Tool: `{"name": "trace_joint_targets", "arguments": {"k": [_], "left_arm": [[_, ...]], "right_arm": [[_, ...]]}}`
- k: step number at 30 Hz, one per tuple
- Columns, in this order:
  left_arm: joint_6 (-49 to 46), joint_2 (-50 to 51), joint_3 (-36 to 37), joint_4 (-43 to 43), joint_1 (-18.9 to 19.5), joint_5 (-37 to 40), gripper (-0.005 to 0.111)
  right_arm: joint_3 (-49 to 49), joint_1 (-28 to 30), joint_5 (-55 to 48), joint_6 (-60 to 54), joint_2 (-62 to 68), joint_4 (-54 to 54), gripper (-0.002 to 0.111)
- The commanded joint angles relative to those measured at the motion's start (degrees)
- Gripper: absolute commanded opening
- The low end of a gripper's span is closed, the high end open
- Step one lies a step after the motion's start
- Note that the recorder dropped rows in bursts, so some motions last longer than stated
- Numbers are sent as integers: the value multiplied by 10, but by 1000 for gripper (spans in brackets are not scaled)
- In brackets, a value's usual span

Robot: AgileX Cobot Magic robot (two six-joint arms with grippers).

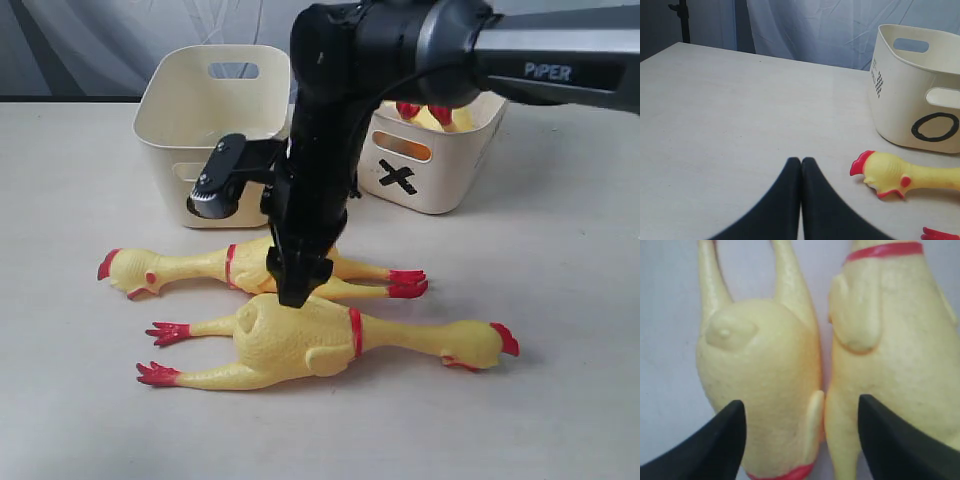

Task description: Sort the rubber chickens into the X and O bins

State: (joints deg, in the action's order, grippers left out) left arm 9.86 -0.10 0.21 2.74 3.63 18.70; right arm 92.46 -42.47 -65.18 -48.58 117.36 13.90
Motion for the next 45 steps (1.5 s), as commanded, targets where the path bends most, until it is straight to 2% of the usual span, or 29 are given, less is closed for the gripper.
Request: {"name": "trace_joint_targets", "arguments": {"k": [1, 8, 12, 14, 17, 18, 22, 27, 35, 37, 42, 45], "left_arm": [[0, 1, -2, -3, -2, -7, 0], [0, 1, -2, -3, -2, -7, 0], [0, 1, -2, -3, -2, -7, 0], [0, 1, -2, -3, -2, -7, 0], [0, 1, -2, -3, -2, -7, 0], [0, 1, -2, -3, -2, -7, 0], [0, 1, -2, -3, -2, -7, 0], [0, 1, -2, -3, -2, -7, 0], [0, 1, -2, -3, -2, -7, 0], [0, 1, -2, -3, -2, -7, 0], [0, 1, -2, -3, -2, -7, 0], [0, 1, -2, -3, -2, -7, 0]], "right_arm": [[-2, -17, -9, 0, 21, -7, 69], [-2, -38, -48, 9, 40, 55, 69], [-3, -65, -48, 16, 63, 39, 67], [-3, -82, -48, 39, 85, 15, 50], [-13, -110, -48, 53, 116, -31, 8], [-16, -120, -48, 55, 122, -43, -1], [-18, -148, -48, 81, 120, -67, -1], [22, -177, -48, 153, 40, -60, -1], [177, -188, -48, 163, -122, -73, -1], [202, -185, 12, 165, -149, -99, -1], [208, -154, 328, 190, -164, -139, -1], [208, -129, 455, 191, -140, -133, -1]]}}
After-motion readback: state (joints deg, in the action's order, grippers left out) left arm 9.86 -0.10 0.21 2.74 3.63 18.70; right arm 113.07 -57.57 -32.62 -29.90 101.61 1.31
